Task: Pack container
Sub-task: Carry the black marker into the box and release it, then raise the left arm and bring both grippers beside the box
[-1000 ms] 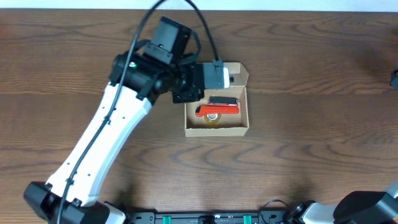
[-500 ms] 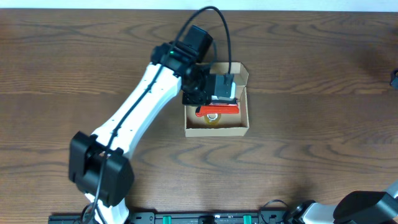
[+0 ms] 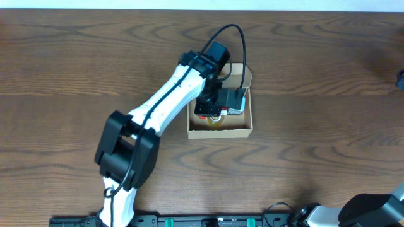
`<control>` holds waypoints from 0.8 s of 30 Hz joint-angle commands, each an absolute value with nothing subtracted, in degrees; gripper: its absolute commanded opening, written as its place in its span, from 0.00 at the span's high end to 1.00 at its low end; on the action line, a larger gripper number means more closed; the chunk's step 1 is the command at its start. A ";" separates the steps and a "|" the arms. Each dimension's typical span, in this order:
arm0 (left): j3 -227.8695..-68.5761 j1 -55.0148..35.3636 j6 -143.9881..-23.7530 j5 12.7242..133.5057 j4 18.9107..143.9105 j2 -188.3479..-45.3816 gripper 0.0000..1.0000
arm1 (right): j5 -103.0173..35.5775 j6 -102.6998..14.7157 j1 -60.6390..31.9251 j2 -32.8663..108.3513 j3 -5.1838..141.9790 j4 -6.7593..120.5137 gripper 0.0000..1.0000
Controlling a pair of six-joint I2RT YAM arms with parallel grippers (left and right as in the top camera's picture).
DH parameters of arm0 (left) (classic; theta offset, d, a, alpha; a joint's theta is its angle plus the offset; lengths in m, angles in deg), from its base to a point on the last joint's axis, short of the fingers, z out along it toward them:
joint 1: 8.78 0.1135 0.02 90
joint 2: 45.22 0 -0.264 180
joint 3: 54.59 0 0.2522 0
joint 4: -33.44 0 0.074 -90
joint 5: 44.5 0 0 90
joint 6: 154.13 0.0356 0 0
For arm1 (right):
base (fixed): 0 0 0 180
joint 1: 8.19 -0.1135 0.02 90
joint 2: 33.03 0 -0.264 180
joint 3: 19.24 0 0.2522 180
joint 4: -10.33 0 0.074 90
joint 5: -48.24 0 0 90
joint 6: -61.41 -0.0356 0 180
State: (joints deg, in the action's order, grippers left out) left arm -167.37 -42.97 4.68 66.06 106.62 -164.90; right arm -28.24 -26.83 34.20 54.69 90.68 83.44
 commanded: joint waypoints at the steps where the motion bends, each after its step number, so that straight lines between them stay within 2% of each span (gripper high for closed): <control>1: -167.63 -42.97 3.50 65.07 106.82 -166.53 0.94 | -27.79 -26.16 33.72 54.74 91.16 83.51 0.01; 3: -167.63 -42.95 3.13 64.26 106.71 -167.02 0.89 | -27.79 -26.16 33.72 54.74 91.16 83.49 0.01; 5: -167.63 -42.91 3.09 64.13 106.73 -167.17 0.66 | -27.79 -26.16 33.72 54.74 91.16 83.53 0.01; 10: -167.63 -42.88 2.52 63.94 106.73 -167.17 0.58 | -27.79 -26.16 33.72 54.74 91.16 83.53 0.01; 19: -169.42 -43.30 -3.89 58.51 107.61 -165.33 0.64 | -27.79 -26.16 33.72 54.74 91.16 83.55 0.01; 24: -175.24 -42.73 -16.58 55.56 109.77 -160.52 0.44 | -26.76 -24.39 33.72 54.74 91.16 83.62 0.01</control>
